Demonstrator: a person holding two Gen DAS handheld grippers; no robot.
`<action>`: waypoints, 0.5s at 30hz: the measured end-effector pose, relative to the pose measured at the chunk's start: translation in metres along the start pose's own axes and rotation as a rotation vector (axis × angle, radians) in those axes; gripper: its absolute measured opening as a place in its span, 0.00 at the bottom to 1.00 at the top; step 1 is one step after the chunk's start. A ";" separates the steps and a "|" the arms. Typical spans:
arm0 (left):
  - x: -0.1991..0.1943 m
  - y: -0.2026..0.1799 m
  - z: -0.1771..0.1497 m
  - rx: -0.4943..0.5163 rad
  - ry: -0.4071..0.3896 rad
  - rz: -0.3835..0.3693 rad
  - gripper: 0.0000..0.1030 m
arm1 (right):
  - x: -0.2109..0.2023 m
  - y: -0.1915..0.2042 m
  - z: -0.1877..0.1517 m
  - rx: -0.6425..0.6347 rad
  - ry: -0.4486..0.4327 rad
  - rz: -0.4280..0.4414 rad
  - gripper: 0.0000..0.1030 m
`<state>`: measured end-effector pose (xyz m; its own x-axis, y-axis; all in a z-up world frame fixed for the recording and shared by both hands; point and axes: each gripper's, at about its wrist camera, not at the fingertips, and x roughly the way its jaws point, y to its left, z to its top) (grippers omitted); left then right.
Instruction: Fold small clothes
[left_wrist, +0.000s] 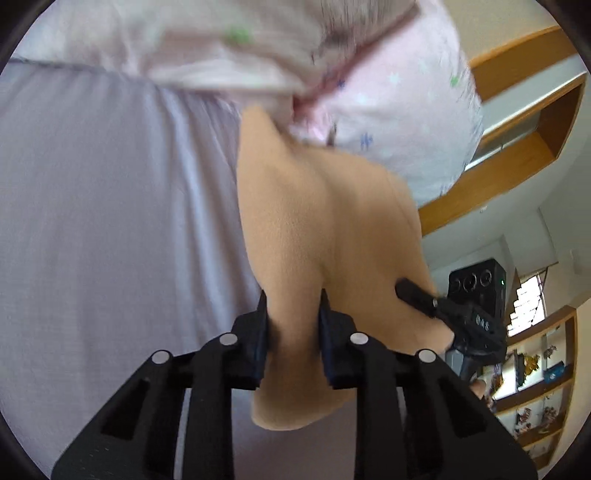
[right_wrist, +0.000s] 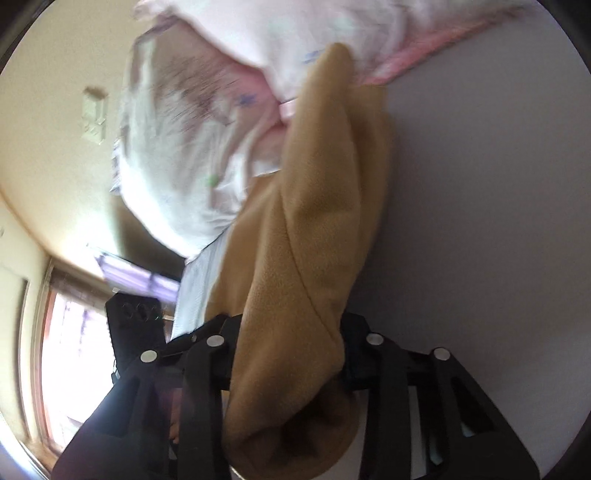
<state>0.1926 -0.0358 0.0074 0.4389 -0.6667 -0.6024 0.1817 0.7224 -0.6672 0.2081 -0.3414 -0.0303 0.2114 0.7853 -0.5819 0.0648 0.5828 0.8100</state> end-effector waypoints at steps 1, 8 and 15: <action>-0.013 0.004 -0.001 0.011 -0.032 0.007 0.22 | 0.007 0.010 -0.001 -0.025 0.014 0.006 0.34; -0.095 0.036 -0.035 0.056 -0.131 0.144 0.20 | 0.058 0.053 -0.007 -0.132 0.127 -0.137 0.47; -0.123 0.002 -0.051 0.238 -0.196 0.138 0.40 | 0.036 0.063 0.028 -0.062 -0.104 -0.212 0.50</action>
<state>0.0942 0.0379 0.0579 0.6301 -0.5286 -0.5688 0.2993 0.8412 -0.4503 0.2473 -0.2823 0.0015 0.2989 0.6201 -0.7253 0.0596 0.7465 0.6628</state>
